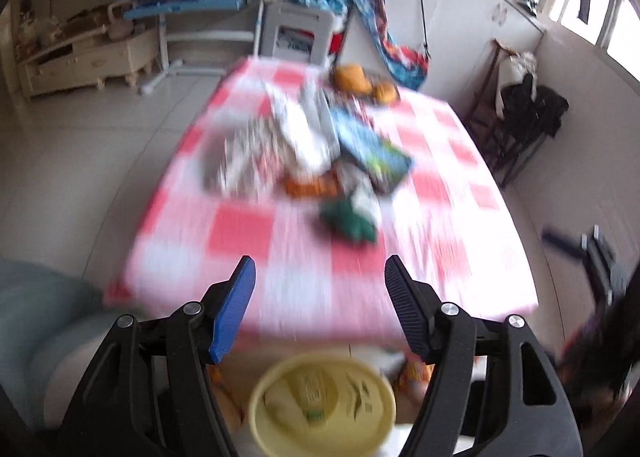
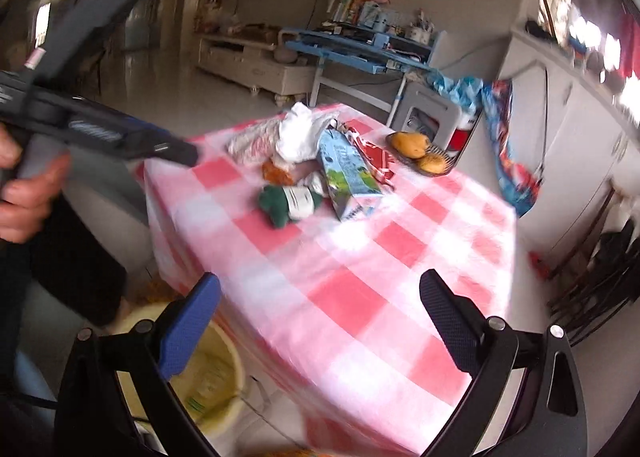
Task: Collect trash
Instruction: 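Move both tools back over the table toward the remaining trash, then grasp the green plush toy with the right tool while the left tool grasps a white tissue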
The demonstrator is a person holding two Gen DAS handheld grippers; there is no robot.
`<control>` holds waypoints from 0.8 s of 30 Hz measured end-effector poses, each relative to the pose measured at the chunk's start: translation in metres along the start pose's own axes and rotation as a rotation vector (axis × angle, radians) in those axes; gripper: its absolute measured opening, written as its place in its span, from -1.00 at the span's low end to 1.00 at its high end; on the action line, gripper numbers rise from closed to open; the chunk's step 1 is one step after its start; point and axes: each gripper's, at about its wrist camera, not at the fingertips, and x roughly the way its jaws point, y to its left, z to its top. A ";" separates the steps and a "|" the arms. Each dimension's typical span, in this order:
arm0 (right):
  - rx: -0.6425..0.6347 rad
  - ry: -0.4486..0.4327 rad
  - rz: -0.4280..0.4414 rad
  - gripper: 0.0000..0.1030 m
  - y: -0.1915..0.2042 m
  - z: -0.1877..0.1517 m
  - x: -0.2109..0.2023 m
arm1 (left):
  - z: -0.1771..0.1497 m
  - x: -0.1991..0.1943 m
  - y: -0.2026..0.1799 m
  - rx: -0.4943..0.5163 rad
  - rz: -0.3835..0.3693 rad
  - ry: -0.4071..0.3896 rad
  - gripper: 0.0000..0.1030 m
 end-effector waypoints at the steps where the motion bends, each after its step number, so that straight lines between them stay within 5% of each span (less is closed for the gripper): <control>1: 0.049 0.000 0.028 0.85 -0.003 0.004 0.006 | 0.015 0.006 0.001 -0.003 0.011 -0.023 0.25; 6: 0.179 -0.007 0.082 0.61 -0.009 0.024 0.033 | 0.072 0.029 0.014 -0.032 0.035 -0.056 0.25; 10: 0.276 0.031 0.129 0.55 -0.008 0.036 0.064 | 0.100 0.059 0.019 -0.003 0.049 -0.011 0.25; 16: 0.292 0.069 0.105 0.55 0.000 0.044 0.103 | 0.116 0.104 0.016 0.054 0.071 0.030 0.25; 21: 0.296 0.104 0.083 0.51 0.000 0.043 0.123 | 0.112 0.134 -0.004 0.198 0.139 0.052 0.25; 22: 0.284 0.113 0.077 0.47 0.001 0.044 0.127 | 0.112 0.140 -0.006 0.210 0.148 0.057 0.22; 24: 0.263 0.136 0.070 0.12 0.003 0.044 0.132 | 0.113 0.147 -0.005 0.187 0.120 0.076 -0.24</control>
